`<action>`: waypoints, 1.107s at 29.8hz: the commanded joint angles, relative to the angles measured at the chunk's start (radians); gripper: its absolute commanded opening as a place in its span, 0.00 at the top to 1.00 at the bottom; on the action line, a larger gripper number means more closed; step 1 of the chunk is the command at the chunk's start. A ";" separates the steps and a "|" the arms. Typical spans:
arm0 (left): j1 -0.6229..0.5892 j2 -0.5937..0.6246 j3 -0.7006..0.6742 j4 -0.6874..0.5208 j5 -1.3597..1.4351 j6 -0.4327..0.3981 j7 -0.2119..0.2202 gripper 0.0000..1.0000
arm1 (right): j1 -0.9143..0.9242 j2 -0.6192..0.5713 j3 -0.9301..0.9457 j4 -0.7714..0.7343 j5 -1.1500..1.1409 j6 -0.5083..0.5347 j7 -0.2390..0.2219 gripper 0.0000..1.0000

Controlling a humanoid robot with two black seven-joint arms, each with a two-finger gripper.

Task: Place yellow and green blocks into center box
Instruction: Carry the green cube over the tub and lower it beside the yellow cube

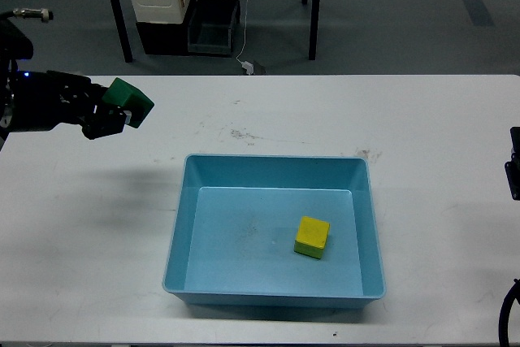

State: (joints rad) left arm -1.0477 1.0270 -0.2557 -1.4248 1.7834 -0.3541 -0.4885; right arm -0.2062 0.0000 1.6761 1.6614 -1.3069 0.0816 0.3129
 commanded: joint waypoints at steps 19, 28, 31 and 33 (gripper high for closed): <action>-0.173 -0.401 0.209 -0.069 0.286 -0.097 0.000 0.70 | -0.007 0.000 -0.006 0.000 0.000 -0.002 0.000 0.02; -0.247 -0.528 0.374 -0.025 0.398 -0.097 0.000 0.67 | -0.004 0.000 -0.009 -0.002 0.000 -0.002 0.000 0.02; -0.241 -0.561 0.403 -0.013 0.398 -0.095 0.000 0.59 | -0.004 0.000 -0.009 -0.002 0.000 -0.002 0.002 0.02; -0.238 -0.568 0.403 -0.009 0.398 -0.095 0.000 0.50 | -0.005 0.000 -0.006 -0.002 0.000 -0.002 0.000 0.02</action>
State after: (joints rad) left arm -1.2919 0.4762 0.1373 -1.4399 2.1813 -0.4510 -0.4889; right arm -0.2101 0.0000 1.6679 1.6597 -1.3069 0.0798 0.3133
